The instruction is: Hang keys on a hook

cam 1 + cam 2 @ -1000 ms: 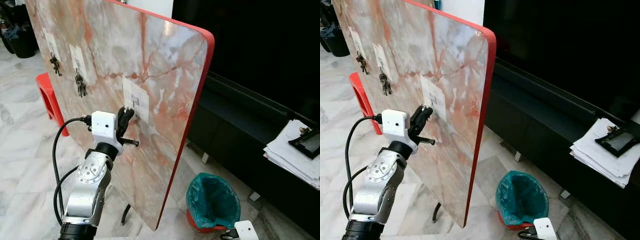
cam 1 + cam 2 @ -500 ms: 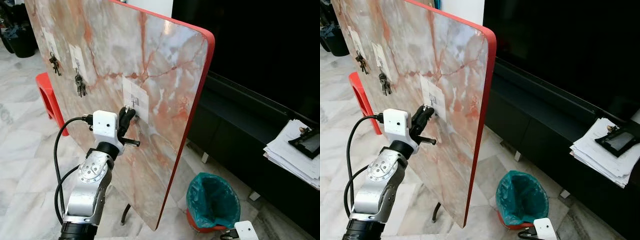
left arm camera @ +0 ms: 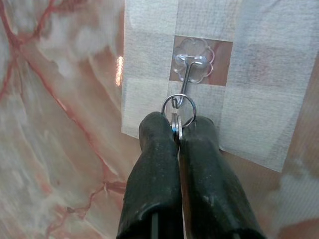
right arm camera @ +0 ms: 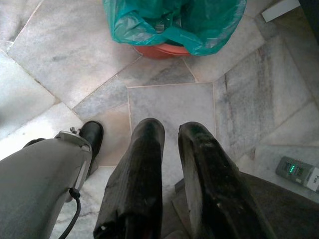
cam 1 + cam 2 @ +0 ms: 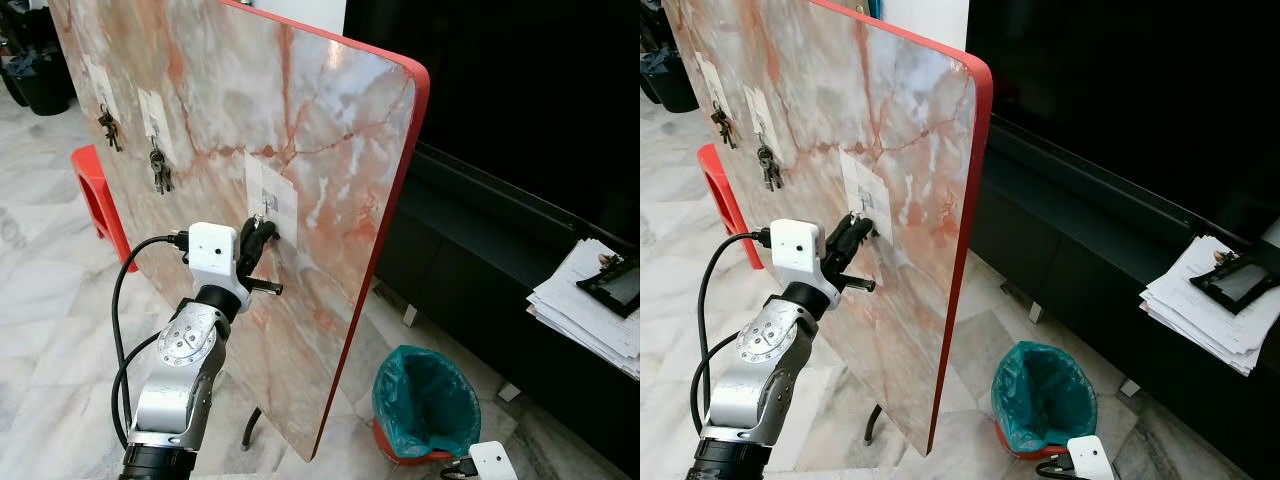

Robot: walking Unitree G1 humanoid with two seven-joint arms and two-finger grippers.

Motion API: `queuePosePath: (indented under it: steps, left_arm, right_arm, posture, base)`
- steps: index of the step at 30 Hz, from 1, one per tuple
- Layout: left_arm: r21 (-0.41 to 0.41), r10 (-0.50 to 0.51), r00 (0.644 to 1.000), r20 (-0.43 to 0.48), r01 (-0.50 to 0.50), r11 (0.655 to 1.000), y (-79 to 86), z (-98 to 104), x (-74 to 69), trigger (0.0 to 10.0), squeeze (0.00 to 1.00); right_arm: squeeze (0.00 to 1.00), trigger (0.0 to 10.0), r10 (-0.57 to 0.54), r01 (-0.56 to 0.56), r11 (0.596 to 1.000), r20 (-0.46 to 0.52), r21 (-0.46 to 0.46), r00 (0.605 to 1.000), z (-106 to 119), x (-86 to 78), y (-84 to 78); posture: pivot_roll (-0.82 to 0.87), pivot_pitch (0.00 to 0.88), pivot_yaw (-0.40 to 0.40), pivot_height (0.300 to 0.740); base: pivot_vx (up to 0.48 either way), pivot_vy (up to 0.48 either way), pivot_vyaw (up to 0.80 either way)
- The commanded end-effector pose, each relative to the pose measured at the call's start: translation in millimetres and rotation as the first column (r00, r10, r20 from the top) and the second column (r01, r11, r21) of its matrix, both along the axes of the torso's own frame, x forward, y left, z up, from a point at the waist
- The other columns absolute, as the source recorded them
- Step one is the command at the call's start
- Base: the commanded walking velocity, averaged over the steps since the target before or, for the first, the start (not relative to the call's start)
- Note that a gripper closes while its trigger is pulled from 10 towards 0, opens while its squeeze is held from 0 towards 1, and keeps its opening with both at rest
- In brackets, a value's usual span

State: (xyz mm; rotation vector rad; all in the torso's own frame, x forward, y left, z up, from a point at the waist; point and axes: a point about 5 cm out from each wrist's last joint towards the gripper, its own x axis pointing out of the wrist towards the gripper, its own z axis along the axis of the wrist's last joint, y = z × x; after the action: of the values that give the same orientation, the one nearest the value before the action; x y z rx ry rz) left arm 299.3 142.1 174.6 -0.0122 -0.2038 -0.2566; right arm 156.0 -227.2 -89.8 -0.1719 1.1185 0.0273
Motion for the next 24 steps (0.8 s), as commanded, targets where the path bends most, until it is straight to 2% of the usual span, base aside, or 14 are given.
queuePosePath:
  steps: [1,24]
  left_arm:
    - [-0.004,-0.023,1.000,-0.010,0.023,1.000,-5.3,2.3,2.3,10.0,0.00]
    - [-0.026,0.005,1.000,-0.026,-0.006,1.000,-1.7,10.8,8.0,10.0,0.00]
  right_arm:
    - [0.00,10.0,-0.006,0.006,1.000,0.001,-0.009,1.000,1.2,0.9,-3.5]
    - [0.00,10.0,-0.011,0.011,1.000,0.004,-0.006,1.000,1.3,1.8,-2.7]
  posture:
    - [0.06,0.000,-0.088,0.740]
    - [0.06,0.000,-0.084,0.740]
  base:
    - [0.000,0.000,0.00]
    - [0.000,0.000,0.00]
